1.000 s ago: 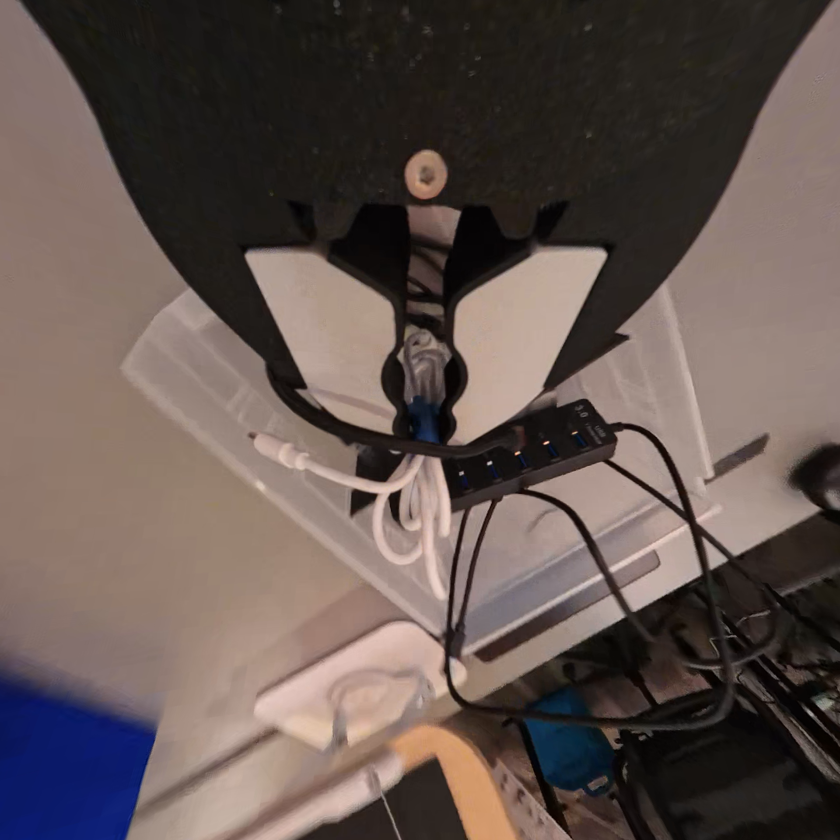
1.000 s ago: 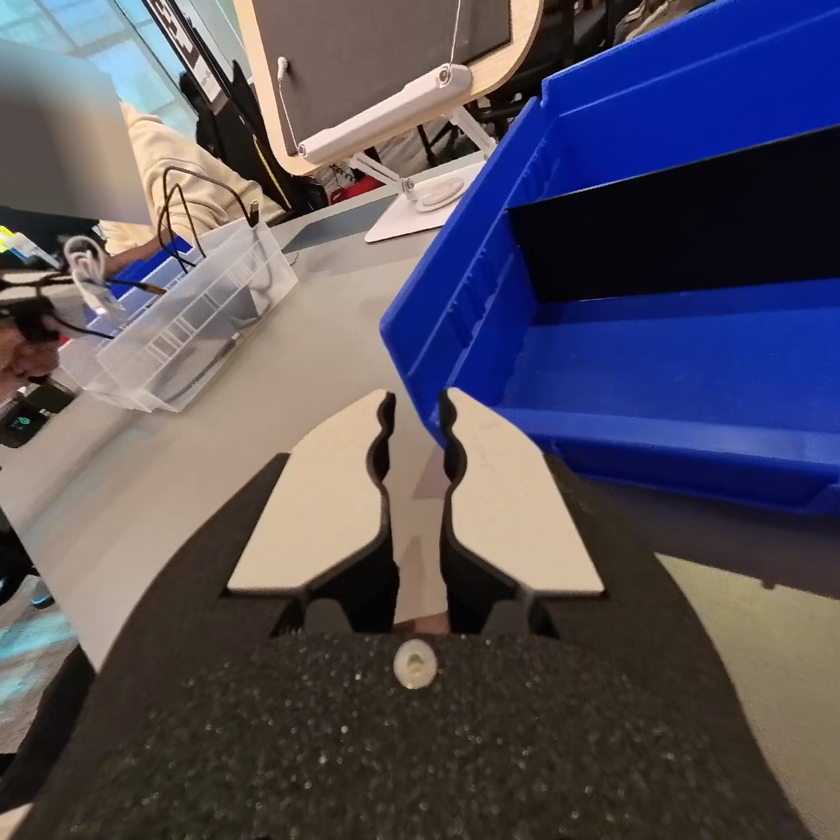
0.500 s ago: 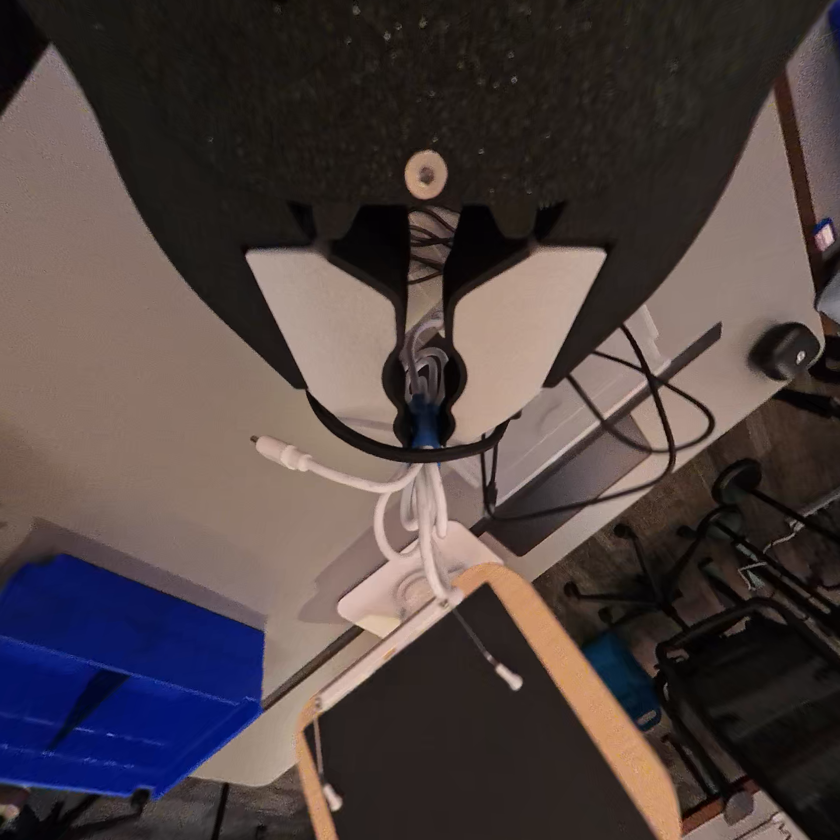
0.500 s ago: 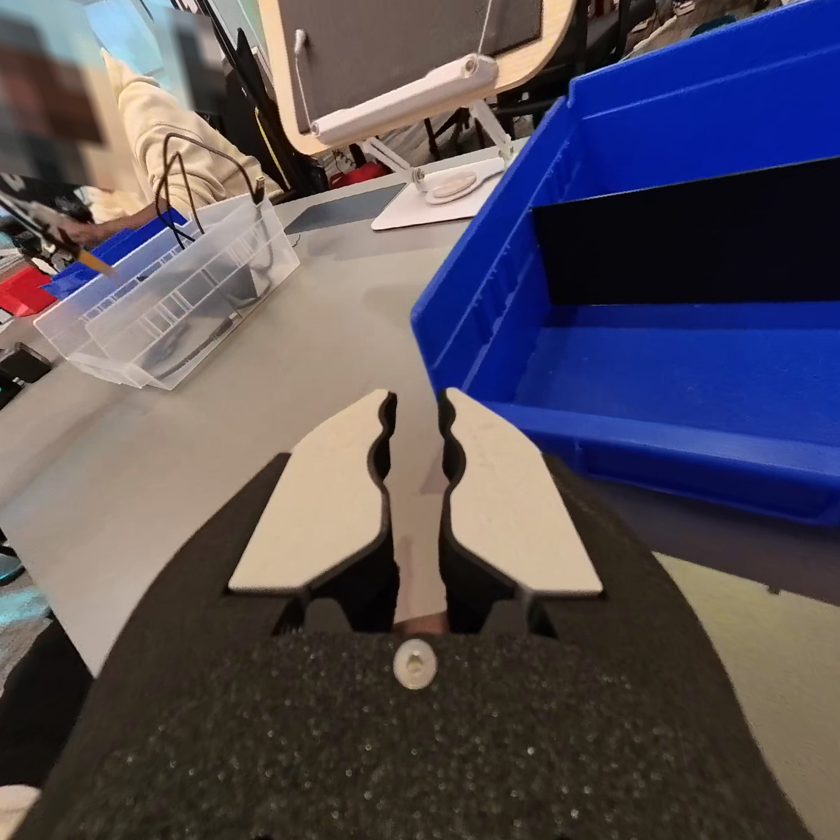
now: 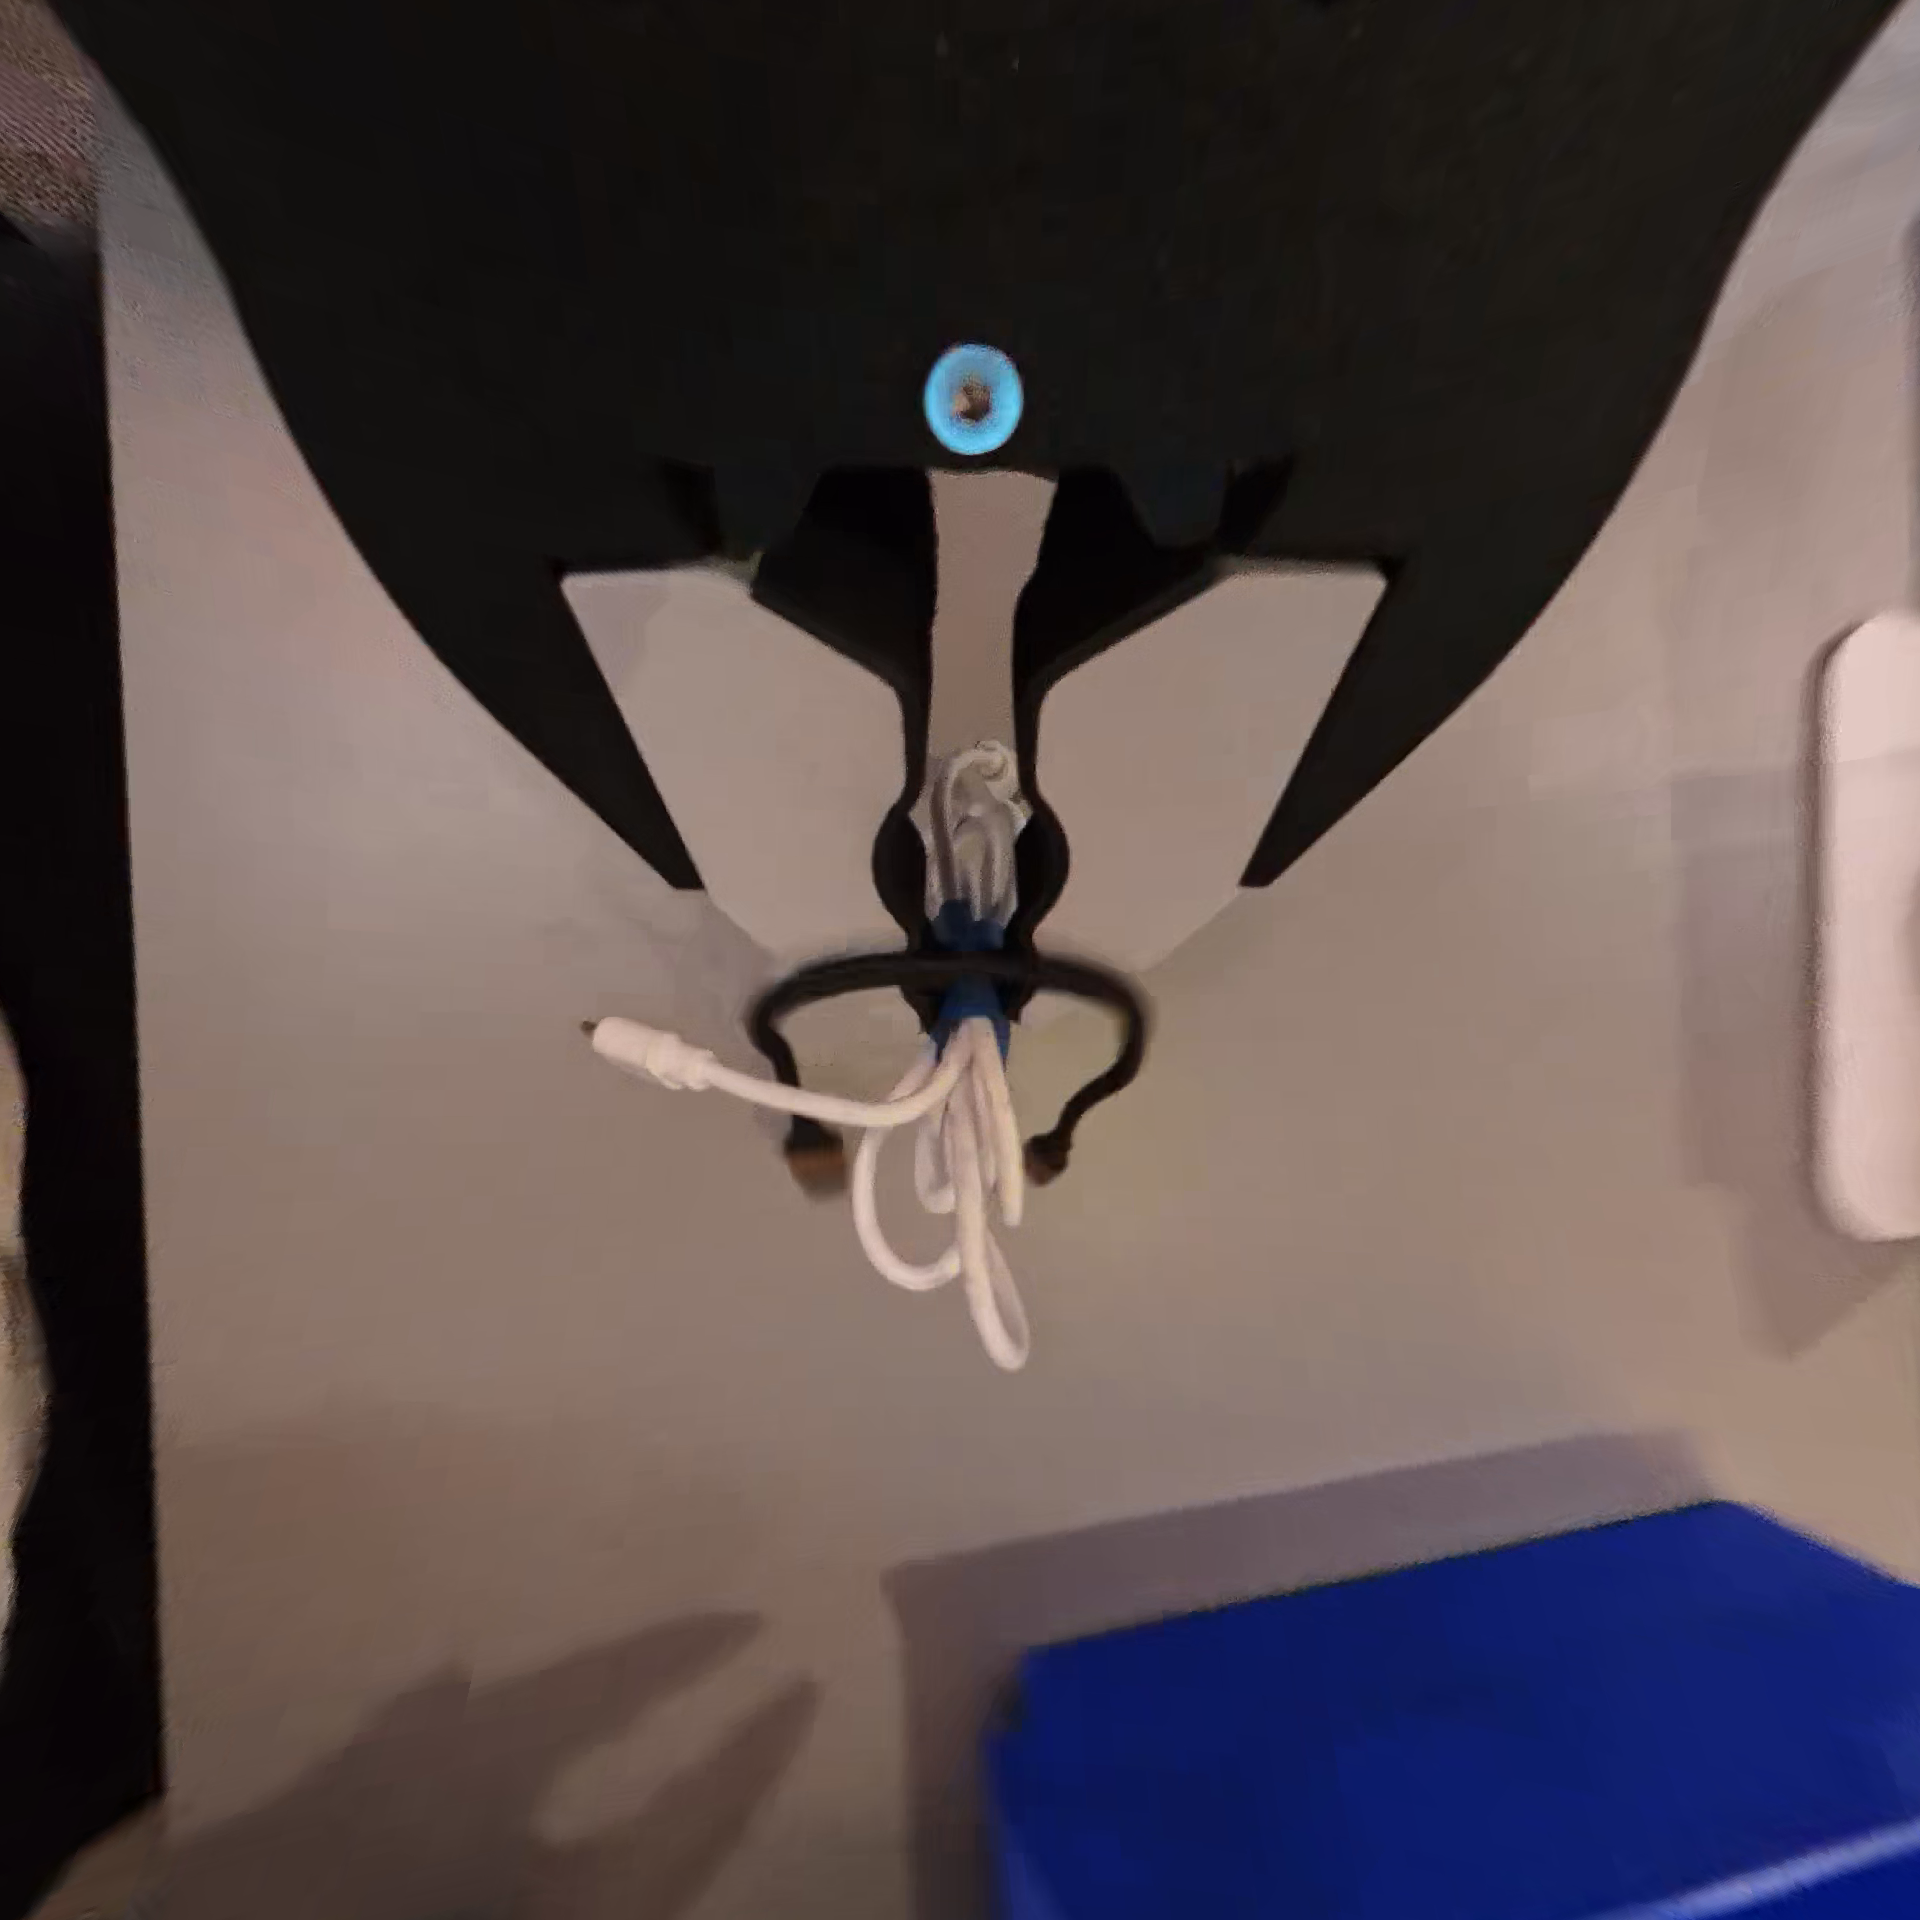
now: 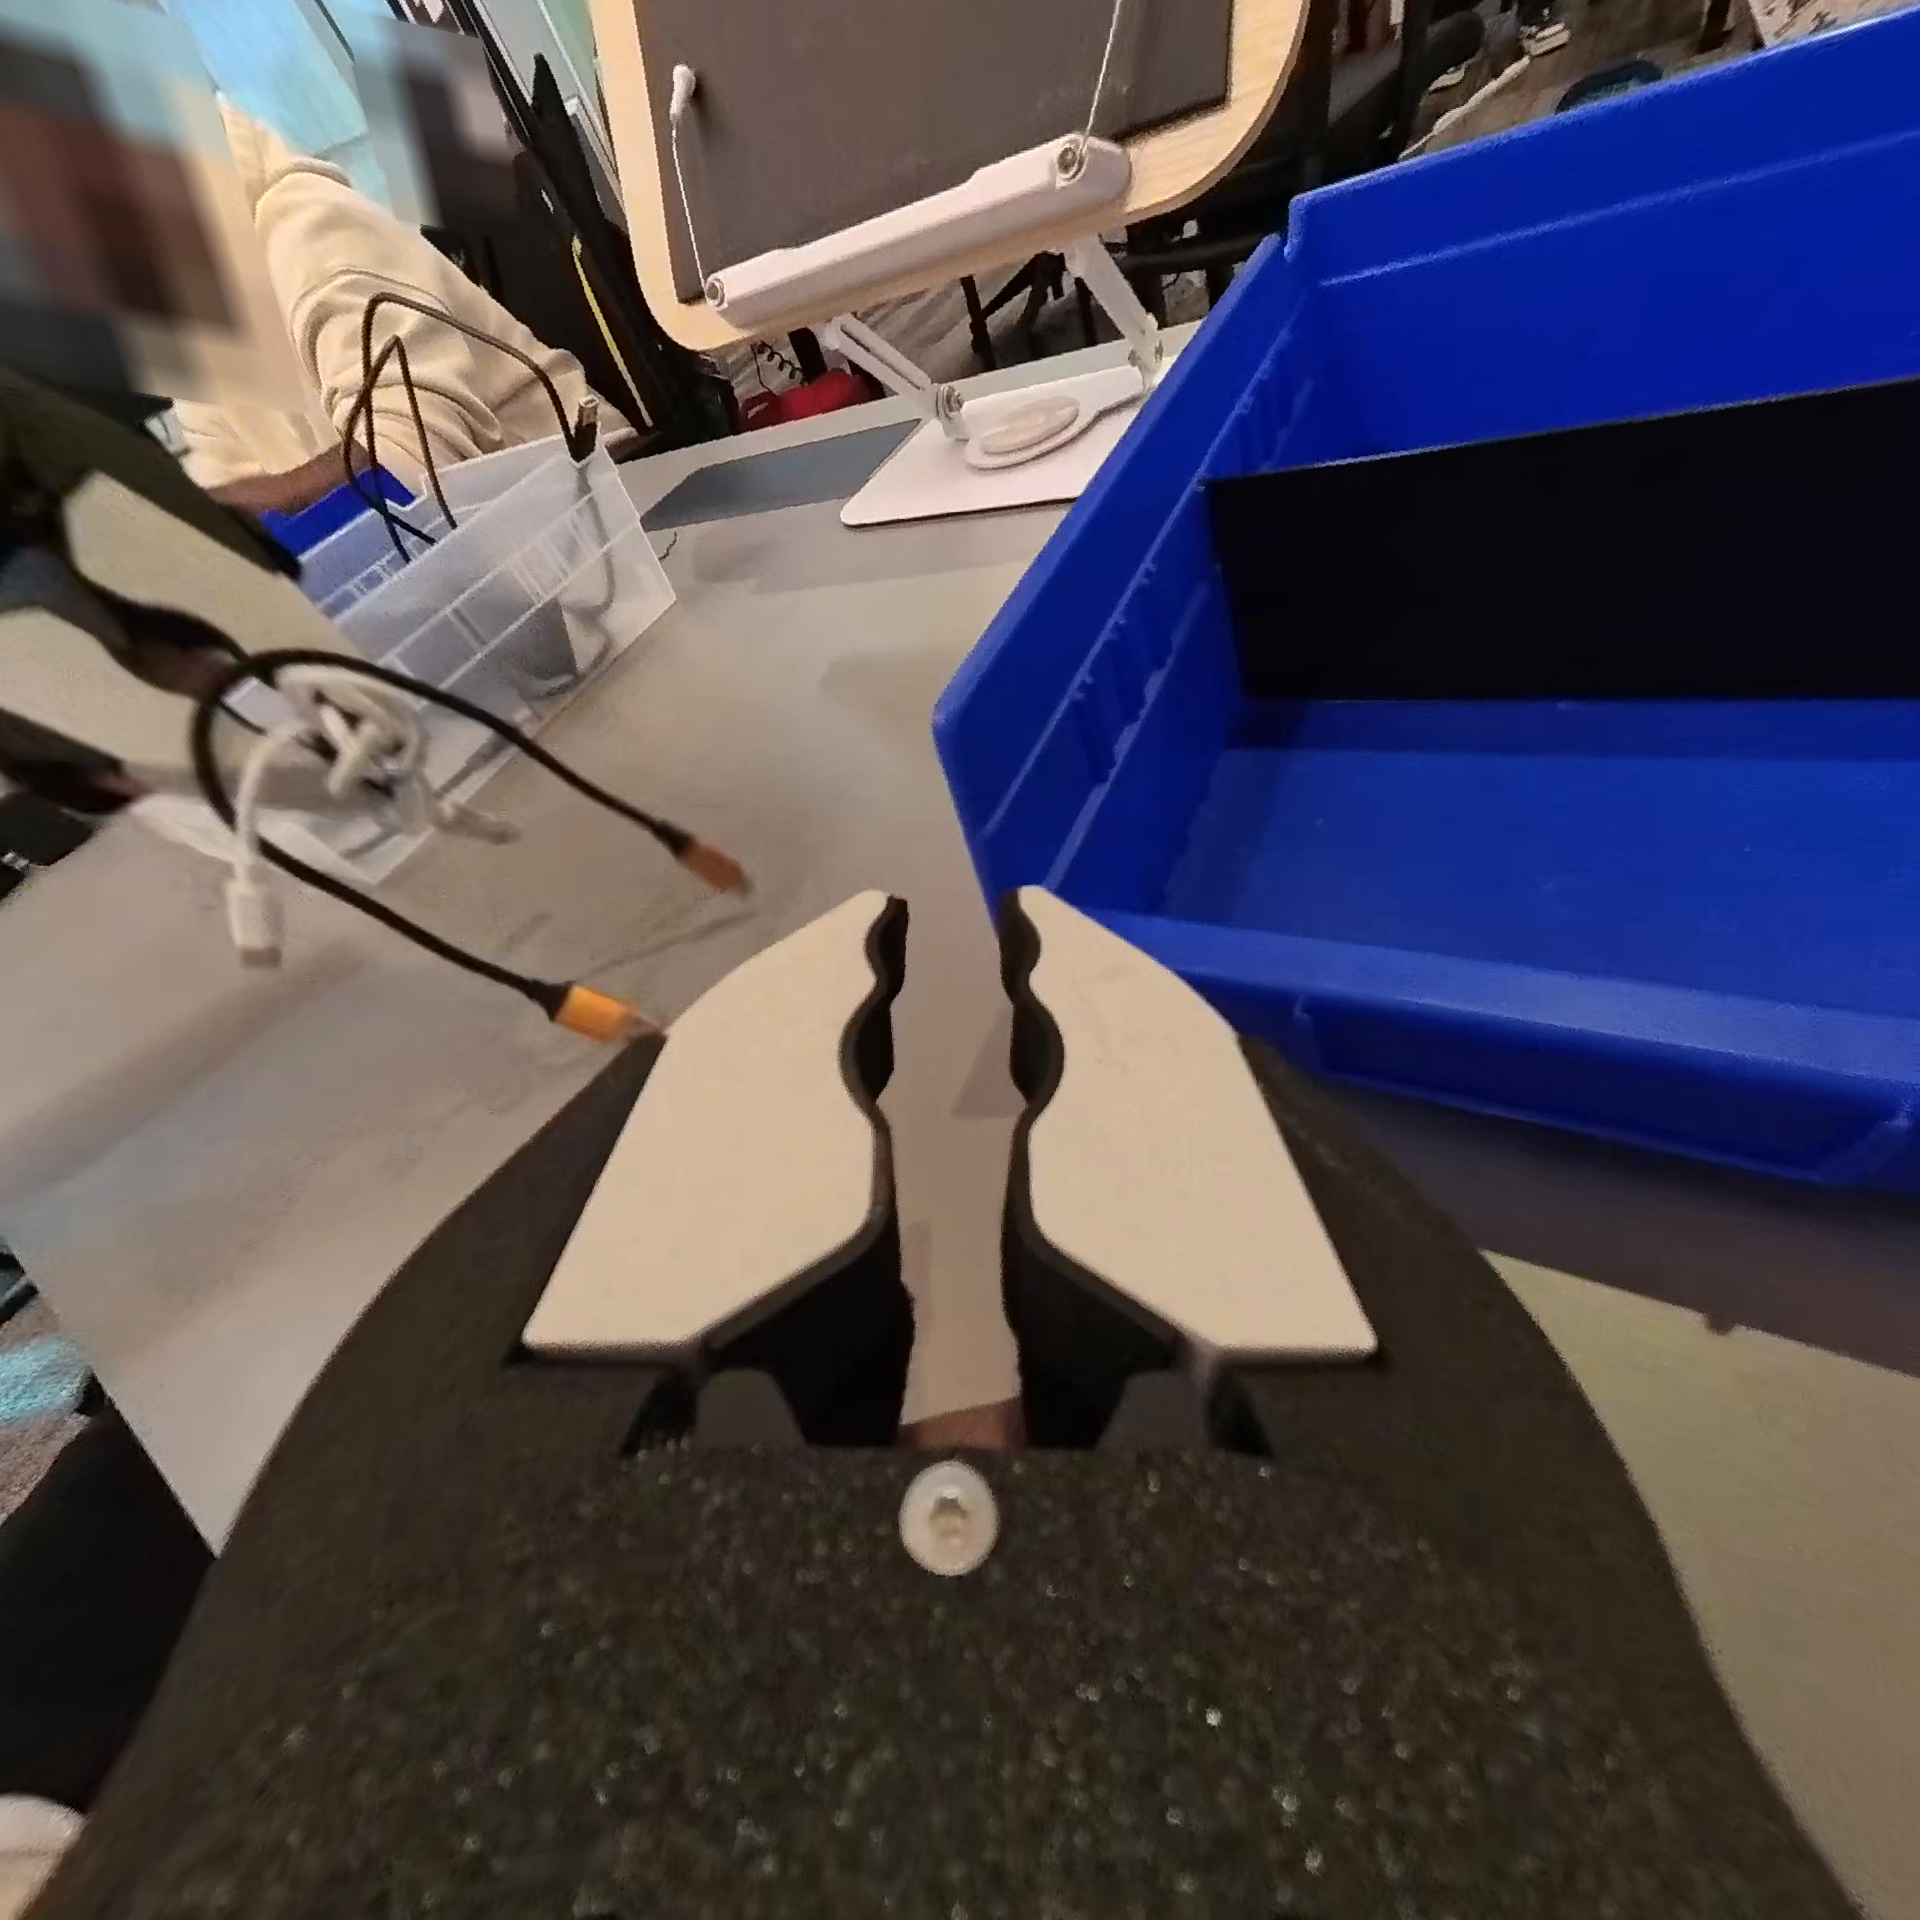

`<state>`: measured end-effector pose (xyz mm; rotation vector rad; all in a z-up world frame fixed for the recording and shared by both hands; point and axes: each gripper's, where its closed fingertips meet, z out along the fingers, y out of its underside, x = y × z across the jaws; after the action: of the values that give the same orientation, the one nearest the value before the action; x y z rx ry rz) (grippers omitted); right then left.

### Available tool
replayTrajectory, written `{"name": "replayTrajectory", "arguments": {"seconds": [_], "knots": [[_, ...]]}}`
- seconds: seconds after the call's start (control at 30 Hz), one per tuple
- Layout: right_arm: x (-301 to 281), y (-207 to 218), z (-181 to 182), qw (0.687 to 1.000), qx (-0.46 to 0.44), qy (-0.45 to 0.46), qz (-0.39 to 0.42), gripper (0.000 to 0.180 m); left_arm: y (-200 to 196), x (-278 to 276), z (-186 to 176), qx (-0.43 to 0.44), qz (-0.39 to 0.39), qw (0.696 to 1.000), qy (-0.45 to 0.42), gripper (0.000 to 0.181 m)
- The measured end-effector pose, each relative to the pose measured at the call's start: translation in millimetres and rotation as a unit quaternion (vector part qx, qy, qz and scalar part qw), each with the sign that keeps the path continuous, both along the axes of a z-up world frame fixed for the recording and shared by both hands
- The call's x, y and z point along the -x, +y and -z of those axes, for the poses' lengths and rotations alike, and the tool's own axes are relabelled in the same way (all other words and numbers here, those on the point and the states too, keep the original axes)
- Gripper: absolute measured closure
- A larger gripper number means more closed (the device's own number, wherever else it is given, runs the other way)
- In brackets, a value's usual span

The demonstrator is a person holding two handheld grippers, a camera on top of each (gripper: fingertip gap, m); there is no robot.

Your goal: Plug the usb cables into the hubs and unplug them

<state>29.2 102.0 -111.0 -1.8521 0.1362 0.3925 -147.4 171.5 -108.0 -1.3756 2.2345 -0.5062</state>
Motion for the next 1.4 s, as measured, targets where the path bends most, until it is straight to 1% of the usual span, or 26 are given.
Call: {"name": "replayTrajectory", "arguments": {"seconds": [0.1, 0.2, 0.33, 0.47, 0.53, 0.6, 0.73, 0.8, 0.83, 0.9, 0.93, 0.97, 1.0, 1.07, 1.13, 1.2, 1.27, 1.3, 1.33, 1.4], "knots": [[-3, -3, -1, 1.000, -0.001, 0.003, 0.003, 0.163, -26, -21, 38, 0.023, 0.034, 0.999, 0.026, 0.169], [-4, -4, -1, 1.000, 0.000, 0.010, 0.003, 0.163, -29, -29, 62, 0.004, 0.029, 0.998, 0.055, 0.168], [-2, -4, 1, 1.000, 0.005, 0.016, -0.003, 0.163, -34, -18, 76, 0.036, 0.003, 0.997, 0.071, 0.167], [3, -3, 5, 1.000, 0.014, 0.021, -0.011, 0.162, -27, 3, 77, 0.047, -0.049, 0.996, 0.066, 0.167], [6, -3, 7, 0.999, 0.019, 0.024, -0.016, 0.162, -23, 10, 77, 0.048, -0.090, 0.993, 0.061, 0.167], [8, -2, 8, 0.999, 0.021, 0.022, -0.020, 0.162, -19, 13, 77, 0.059, -0.157, 0.984, 0.053, 0.166], [17, -3, 6, 0.999, 0.014, -0.019, -0.033, 0.162, -16, 26, 76, 0.109, -0.302, 0.947, 0.025, 0.167], [31, -4, 4, 0.997, 0.011, -0.041, -0.065, 0.161, -19, 32, 76, 0.122, -0.339, 0.933, 0.004, 0.168], [45, -6, 4, 0.994, 0.011, -0.045, -0.098, 0.161, -20, 34, 75, 0.117, -0.343, 0.932, 0.000, 0.168], [88, -15, 3, 0.978, 0.013, -0.033, -0.203, 0.158, -19, 40, 72, 0.100, -0.349, 0.932, -0.011, 0.169], [112, -19, 3, 0.966, 0.018, -0.022, -0.256, 0.153, -22, 41, 71, 0.107, -0.351, 0.930, -0.017, 0.170], [136, -23, 6, 0.952, 0.032, -0.024, -0.305, 0.149, -27, 40, 69, 0.123, -0.348, 0.929, -0.021, 0.170], [155, -23, 12, 0.938, 0.053, -0.051, -0.339, 0.149, -31, 39, 68, 0.136, -0.345, 0.928, -0.023, 0.171], [178, -11, 19, 0.926, 0.074, -0.124, -0.350, 0.142, -34, 39, 69, 0.137, -0.345, 0.928, -0.022, 0.172], [197, -4, 25, 0.913, 0.084, -0.167, -0.364, 0.145, -38, 38, 71, 0.148, -0.343, 0.927, -0.023, 0.172], [196, 4, 44, 0.895, 0.115, -0.239, -0.359, 0.141, -42, 36, 66, 0.177, -0.346, 0.921, -0.038, 0.172], [191, 7, 59, 0.883, 0.122, -0.289, -0.349, 0.143, -44, 38, 62, 0.197, -0.347, 0.916, -0.047, 0.172], [190, 7, 65, 0.879, 0.125, -0.304, -0.347, 0.146, -43, 38, 59, 0.201, -0.350, 0.913, -0.054, 0.172], [189, 7, 67, 0.877, 0.122, -0.314, -0.343, 0.160, -42, 39, 58, 0.204, -0.350, 0.912, -0.058, 0.172], [192, 6, 68, 0.875, 0.116, -0.316, -0.348, 0.167, -41, 41, 58, 0.210, -0.352, 0.910, -0.061, 0.173]]}}
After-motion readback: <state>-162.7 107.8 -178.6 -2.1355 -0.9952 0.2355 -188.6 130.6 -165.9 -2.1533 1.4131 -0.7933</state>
